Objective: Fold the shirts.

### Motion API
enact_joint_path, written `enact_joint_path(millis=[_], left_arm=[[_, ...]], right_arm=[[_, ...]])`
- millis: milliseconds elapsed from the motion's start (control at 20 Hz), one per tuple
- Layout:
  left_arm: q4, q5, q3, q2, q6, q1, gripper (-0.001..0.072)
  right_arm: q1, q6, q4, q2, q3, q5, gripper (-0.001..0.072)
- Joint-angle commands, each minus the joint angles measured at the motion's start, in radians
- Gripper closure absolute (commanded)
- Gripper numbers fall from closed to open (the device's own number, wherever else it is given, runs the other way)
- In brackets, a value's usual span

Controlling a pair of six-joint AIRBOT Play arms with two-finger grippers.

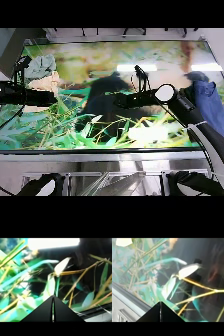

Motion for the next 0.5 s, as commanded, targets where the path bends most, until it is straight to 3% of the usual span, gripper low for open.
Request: enact_joint_path(millis=[0,150,300,400,450], left_arm=[[0.0,0.0,0.0,0.001,-0.002,-0.001,0.0689],[0.042,0.029,0.0,0.001,-0.002,0.0,0.0689],[0.179,0.188,0.002,-0.005,-0.03,0.036,0.0689],[0.176,0.255,0.049,-0.061,-0.048,0.12,0.0688],[0.166,0.244,0.095,-0.115,-0.052,0.164,0.0574]], right_arm=[[0.0,0.0,0.0,0.0,0.0,0.0,0.0692],[0.0,0.0,0.0,0.0,0.0,0.0,0.0692],[0.0,0.0,0.0,0.0,0.0,0.0,0.0692],[0.0,0.0,0.0,-0.001,0.0,0.0,0.0692],[0.0,0.0,0.0,-0.001,0.0,0.0,0.0692]])
